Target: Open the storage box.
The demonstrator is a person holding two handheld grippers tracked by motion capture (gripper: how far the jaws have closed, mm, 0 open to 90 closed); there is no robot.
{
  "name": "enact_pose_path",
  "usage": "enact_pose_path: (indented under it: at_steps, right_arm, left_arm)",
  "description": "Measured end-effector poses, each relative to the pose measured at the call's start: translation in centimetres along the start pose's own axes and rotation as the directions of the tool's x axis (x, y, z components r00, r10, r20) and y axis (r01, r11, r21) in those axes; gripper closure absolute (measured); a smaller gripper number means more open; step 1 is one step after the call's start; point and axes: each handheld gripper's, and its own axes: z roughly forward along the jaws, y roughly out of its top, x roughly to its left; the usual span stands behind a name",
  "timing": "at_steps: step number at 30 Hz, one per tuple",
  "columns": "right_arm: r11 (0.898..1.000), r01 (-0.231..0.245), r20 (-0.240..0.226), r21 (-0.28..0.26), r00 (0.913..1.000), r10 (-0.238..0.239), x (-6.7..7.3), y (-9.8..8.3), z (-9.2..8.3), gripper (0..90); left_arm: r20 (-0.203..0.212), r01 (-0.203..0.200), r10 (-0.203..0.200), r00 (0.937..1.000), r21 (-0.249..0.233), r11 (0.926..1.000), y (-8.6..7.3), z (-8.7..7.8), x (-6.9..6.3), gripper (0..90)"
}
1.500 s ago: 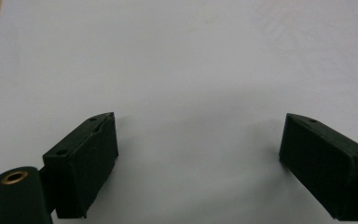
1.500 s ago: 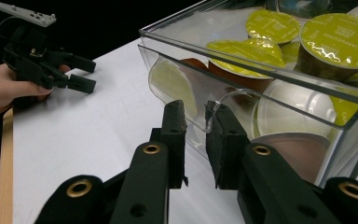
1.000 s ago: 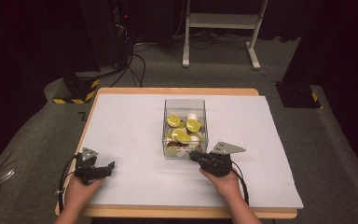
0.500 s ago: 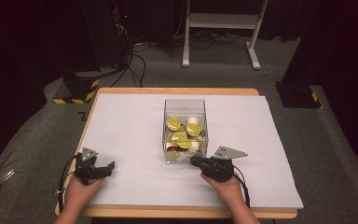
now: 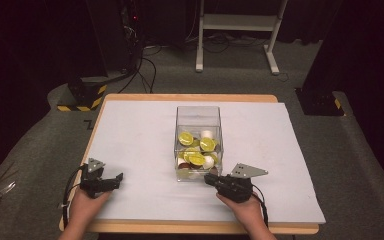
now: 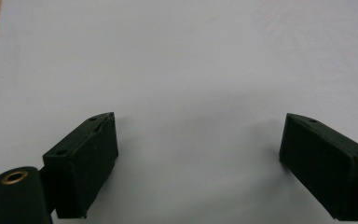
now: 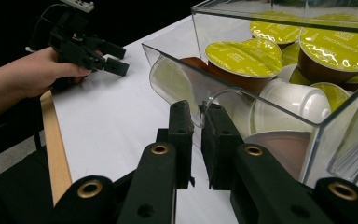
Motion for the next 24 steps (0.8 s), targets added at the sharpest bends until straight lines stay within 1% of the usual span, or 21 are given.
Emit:
enact_pose_path:
  at_steps: [3, 16, 24]
  right_arm:
    - [1.0, -0.006, -0.008, -0.004, 1.0, 0.006, 0.2, -0.2, -0.2, 83.0]
    - [1.0, -0.004, -0.034, -0.004, 0.9994, 0.004, 1.1, -0.9, -0.9, 83.8]
    - [1.0, 0.012, -0.054, 0.012, 0.9985, -0.011, 2.0, -1.4, -1.3, 84.3]
  left_arm:
    - [0.0, 0.0, 0.0, 1.0, 0.0, 1.0, 0.0, 0.0, 0.0, 11.6]
    - [-0.001, -0.001, 0.001, 1.0, 0.0, 1.0, 0.0, 0.0, 0.0, 11.6]
    - [-0.002, -0.003, 0.003, 1.0, 0.001, 1.0, 0.0, 0.0, 0.0, 11.6]
